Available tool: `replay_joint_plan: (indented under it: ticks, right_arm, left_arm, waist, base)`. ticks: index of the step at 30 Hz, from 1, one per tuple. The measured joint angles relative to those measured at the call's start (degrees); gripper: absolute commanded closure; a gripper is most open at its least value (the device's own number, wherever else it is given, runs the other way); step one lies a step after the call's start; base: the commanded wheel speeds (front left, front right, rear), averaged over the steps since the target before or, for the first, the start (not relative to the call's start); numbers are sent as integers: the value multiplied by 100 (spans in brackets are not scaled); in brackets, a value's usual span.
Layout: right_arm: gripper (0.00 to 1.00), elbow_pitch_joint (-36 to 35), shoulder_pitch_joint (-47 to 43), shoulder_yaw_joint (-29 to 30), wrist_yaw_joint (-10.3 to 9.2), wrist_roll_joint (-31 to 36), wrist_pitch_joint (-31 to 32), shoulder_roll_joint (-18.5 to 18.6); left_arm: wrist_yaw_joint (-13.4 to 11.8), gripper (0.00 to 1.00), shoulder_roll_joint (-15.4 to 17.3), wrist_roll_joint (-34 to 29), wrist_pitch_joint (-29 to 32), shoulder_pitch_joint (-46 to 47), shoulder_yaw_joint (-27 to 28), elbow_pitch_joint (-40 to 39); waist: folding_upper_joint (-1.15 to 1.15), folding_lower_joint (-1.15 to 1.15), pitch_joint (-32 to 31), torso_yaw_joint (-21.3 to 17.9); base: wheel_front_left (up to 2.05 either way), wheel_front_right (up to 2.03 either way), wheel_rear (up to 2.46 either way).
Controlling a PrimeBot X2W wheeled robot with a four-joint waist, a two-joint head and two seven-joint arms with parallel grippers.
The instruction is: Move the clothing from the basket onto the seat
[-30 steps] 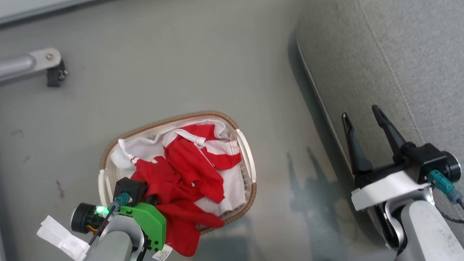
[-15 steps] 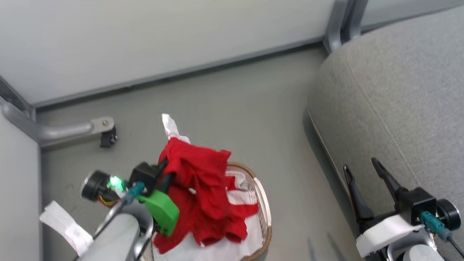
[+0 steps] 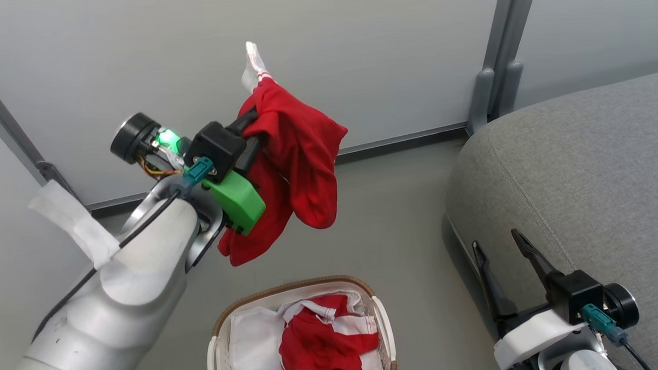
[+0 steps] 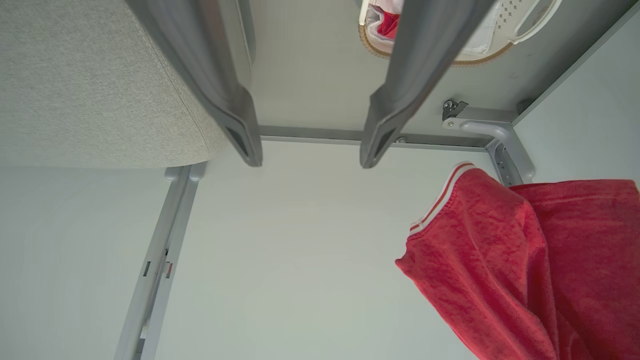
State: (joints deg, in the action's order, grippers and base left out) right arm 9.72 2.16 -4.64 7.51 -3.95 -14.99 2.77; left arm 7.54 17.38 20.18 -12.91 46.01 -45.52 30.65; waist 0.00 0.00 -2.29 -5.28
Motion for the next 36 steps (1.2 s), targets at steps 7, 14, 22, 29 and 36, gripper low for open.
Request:
replay_joint_plan:
  ticks: [7, 14, 22, 29, 36]
  right_arm:
    - [0, 0, 219, -349, 0, -35, 0, 0]
    - [0, 65, 415, -810, 0, -63, 0, -1]
    - [0, 296, 895, -1359, 0, -66, 0, 0]
    - [0, 369, 1226, -1499, 0, -114, -1, -2]
    - [0, 256, 1406, -1082, 0, 65, -1, 0]
  left_arm:
    - [0, 100, -116, 112, 58, 660, -325, 59]
    - [1, 100, -371, 178, 57, 1079, -658, 15]
    - [1, 100, -616, 243, 88, 1331, -836, 37]
    - [-5, 100, -870, 270, 129, 1430, -911, 131]
    - [-5, 100, -1003, 370, 178, 1454, -1029, 115]
  waist:
    - [0, 0, -80, 12]
    - [0, 0, -99, 78]
    - [0, 0, -80, 183]
    - [0, 0, -53, 277]
    - [0, 0, -45, 374]
  base:
    - [0, 0, 0]
    - [0, 0, 0]
    - [0, 0, 0]
    - [0, 0, 0]
    - [0, 0, 0]
